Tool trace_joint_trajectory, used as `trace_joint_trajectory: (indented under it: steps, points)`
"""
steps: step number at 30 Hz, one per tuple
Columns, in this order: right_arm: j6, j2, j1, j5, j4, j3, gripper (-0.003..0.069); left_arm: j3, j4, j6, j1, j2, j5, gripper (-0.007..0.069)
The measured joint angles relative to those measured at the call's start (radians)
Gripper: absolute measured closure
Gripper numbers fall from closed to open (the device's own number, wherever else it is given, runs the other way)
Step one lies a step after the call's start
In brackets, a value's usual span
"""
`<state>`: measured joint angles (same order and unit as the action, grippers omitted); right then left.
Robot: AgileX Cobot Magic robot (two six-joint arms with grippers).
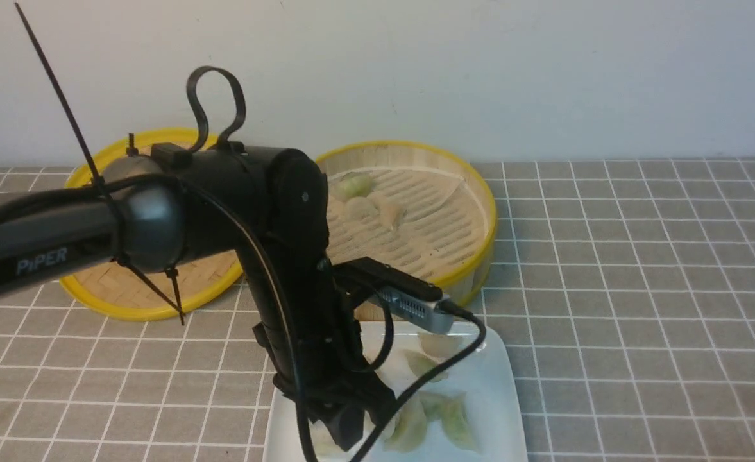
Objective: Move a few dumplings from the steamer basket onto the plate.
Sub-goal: Use the left arm to put the dumpling into the plate, then use the left arm to grab a dumpling from the steamer
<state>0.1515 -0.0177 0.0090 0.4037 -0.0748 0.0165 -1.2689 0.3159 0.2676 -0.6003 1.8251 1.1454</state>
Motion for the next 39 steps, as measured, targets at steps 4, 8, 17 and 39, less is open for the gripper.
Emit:
trace_joint_trajectory:
  steps: [4, 8, 17, 39]
  points:
    - [0.0, 0.0, 0.0, 0.0, 0.0, 0.0, 0.0673, 0.0, 0.007, 0.021, -0.034, 0.0, 0.0, 0.0444]
    - [0.0, 0.0, 0.0, 0.0, 0.0, 0.0, 0.0673, 0.001, 0.018, 0.024, -0.043, 0.0, 0.009, 0.0444]
    - [0.0, 0.0, 0.0, 0.0, 0.0, 0.0, 0.0673, 0.002, 0.03, 0.025, -0.045, 0.002, 0.023, 0.0274]
    - [0.0, 0.0, 0.0, 0.0, 0.0, 0.0, 0.0673, -0.578, -0.066, -0.012, 0.241, 0.218, -0.408, 0.0622]
